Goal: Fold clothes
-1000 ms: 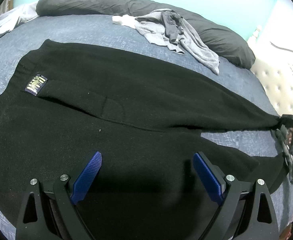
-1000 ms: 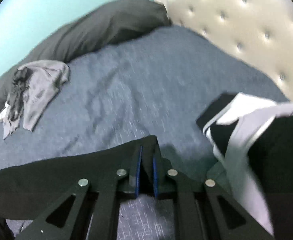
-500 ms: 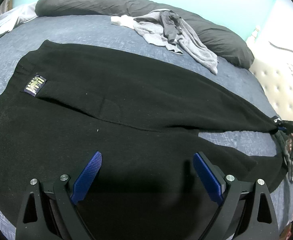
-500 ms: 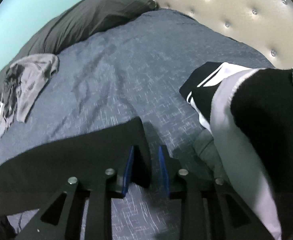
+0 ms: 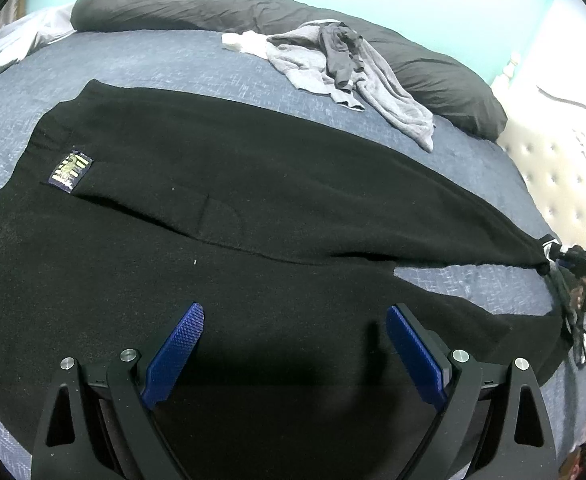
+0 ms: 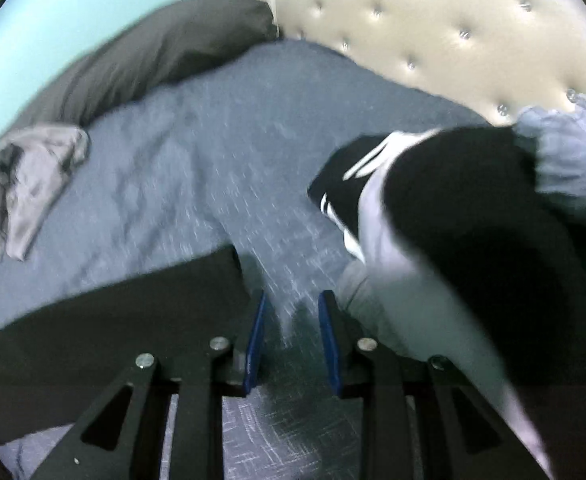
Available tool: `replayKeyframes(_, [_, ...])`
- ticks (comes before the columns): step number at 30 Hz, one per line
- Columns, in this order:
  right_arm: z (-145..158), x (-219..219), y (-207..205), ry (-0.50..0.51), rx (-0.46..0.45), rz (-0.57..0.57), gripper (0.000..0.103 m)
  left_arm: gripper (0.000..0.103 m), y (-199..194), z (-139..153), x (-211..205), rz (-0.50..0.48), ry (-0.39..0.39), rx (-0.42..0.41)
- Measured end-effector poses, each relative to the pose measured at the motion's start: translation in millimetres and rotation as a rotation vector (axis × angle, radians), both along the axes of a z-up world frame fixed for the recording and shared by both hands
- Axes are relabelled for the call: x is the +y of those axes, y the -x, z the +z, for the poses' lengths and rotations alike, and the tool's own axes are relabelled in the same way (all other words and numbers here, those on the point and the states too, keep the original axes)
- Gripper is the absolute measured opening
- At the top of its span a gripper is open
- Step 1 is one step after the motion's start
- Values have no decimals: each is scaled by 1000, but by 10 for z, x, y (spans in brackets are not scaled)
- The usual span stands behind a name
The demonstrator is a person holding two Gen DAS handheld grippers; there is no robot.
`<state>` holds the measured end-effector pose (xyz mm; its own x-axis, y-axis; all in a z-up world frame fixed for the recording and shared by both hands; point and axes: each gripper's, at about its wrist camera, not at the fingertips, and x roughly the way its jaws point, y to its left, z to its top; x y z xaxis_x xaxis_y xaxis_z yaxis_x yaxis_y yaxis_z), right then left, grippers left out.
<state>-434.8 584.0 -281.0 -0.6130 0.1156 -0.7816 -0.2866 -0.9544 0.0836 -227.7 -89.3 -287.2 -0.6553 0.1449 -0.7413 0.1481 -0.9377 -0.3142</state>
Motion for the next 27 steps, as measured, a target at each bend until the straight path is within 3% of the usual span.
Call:
replayKeyframes(4, [-122,-31,-64,139,-33,74,26,95,2,5,13,-4,1,1])
replayKeyframes(6, [-237,-57,-79,176,-75,78,27,95,4,10,17,-6,1,2])
replayKeyframes(12, [-379,24,-128,312,-53,19,27,95,12,-4,0,-1,-1,-1])
replayKeyframes(16, [-382,14,-122,290,-51,41,25,95,12,-4,8,-1,2,0])
replayKeyframes(19, [-387,-9,-110,239,-57,60,5,95,12,-7,2,-2,2,-1])
replayKeyframes(27, [-154,24,-114,122,-10,117,1,95,14,-11,-1,-2,4,-1])
